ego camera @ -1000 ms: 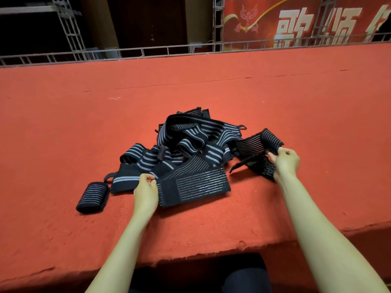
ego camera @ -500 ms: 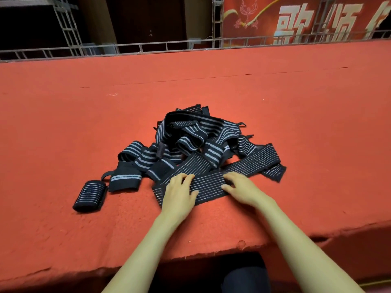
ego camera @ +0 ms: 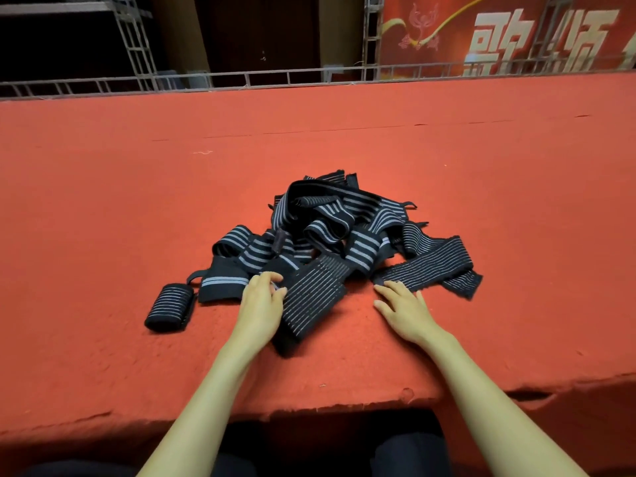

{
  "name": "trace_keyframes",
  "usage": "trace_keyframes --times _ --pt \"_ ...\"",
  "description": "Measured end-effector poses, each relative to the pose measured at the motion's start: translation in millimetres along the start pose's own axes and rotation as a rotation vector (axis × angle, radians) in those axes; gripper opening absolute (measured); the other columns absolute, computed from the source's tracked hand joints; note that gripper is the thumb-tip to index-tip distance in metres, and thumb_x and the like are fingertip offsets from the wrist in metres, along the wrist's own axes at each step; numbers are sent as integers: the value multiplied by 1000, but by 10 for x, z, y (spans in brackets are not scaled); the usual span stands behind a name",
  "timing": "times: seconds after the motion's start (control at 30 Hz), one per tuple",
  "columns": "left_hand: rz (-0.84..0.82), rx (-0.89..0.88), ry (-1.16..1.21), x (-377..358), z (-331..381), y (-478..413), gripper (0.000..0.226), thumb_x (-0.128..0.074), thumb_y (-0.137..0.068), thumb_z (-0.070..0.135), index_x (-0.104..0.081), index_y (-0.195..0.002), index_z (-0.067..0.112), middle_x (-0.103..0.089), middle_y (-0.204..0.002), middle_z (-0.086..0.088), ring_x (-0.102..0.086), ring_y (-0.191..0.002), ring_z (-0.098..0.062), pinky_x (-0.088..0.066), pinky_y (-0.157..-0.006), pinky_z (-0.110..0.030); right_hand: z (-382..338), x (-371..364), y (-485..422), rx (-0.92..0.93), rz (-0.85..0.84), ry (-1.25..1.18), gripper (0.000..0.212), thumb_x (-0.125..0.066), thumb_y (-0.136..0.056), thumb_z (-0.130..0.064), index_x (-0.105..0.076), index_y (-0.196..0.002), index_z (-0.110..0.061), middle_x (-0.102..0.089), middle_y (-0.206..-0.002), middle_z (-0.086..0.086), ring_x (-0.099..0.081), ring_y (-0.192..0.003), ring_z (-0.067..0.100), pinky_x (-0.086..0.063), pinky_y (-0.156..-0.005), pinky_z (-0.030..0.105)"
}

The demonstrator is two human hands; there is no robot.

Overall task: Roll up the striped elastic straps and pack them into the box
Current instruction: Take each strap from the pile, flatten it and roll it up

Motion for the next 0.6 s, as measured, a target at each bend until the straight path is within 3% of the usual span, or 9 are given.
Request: trace_keyframes --times 0.07,0.13,0.2,0.27,0.33,0.43,0.53,0.6 --pt "-28 15 -54 68 -108 13 21 -50 -94 11 -63 -110 12 -53 -101 -9 -45 -109 -26 -31 -93 -30 -33 23 0 -16 -22 54 47 -43 -99 -38 -38 -144 -24 -26 -155 1 -17 -145 20 -12 -118 46" --pt "-42 -9 -30 110 -144 48 20 -49 -95 11 -66 -102 16 -55 -102 -8 -46 -106 -23 -30 -90 -25 -187 92 31 37 76 37 41 -50 -96 -33 -50 -135 -20 -39 -147 4 -32 -138 22 -25 -114 40" --pt "-51 -36 37 144 -123 88 17 -51 -93 10 -65 -91 20 -57 -98 -7 -49 -95 -14 -29 -81 -19 -490 173 123 179 203 -164 32 -56 -94 -25 -60 -124 -15 -54 -131 3 -47 -125 18 -31 -107 28" --pt "-47 -38 97 173 -76 138 18 -52 -93 10 -62 -87 24 -56 -94 -6 -48 -84 -8 -28 -75 -16 -828 226 253 244 174 -448 28 -59 -93 -23 -62 -119 -14 -61 -119 -2 -54 -113 11 -35 -99 18" --pt "-23 -44 151 203 -49 173 20 -52 -92 10 -61 -85 26 -57 -94 -7 -47 -81 -2 -28 -73 -16 -1086 223 337 265 71 -608 31 -62 -92 -26 -58 -122 -17 -61 -116 -9 -55 -109 3 -36 -96 17" --pt "-16 -44 221 263 -47 200 20 -51 -93 13 -62 -87 28 -60 -98 -5 -50 -89 -5 -31 -78 -19 -1258 185 366 264 28 -642 35 -68 -88 -27 -55 -120 -21 -60 -110 -15 -54 -100 -8 -36 -88 8" --pt "16 -22 249 327 -62 231 17 -52 -93 11 -63 -89 24 -59 -99 -4 -52 -93 -9 -35 -81 -22 -1312 219 364 268 153 -649 12 -68 -87 -18 -59 -91 -25 -62 -82 -16 -53 -72 -15 -38 -69 10" --pt "94 -14 229 345 -68 257 12 -56 -91 8 -62 -92 19 -57 -99 -3 -54 -95 -14 -41 -89 -30 -1330 290 370 240 246 -690 17 -67 -87 -14 -57 -81 -26 -58 -72 -16 -51 -65 -13 -37 -66 10"
Point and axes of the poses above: each hand's wrist, its own y-axis away from the middle knuckle, its own x-axis out of the back of the hand, z = x × y, the point moved 4 cm from there along -y, towards the middle knuckle
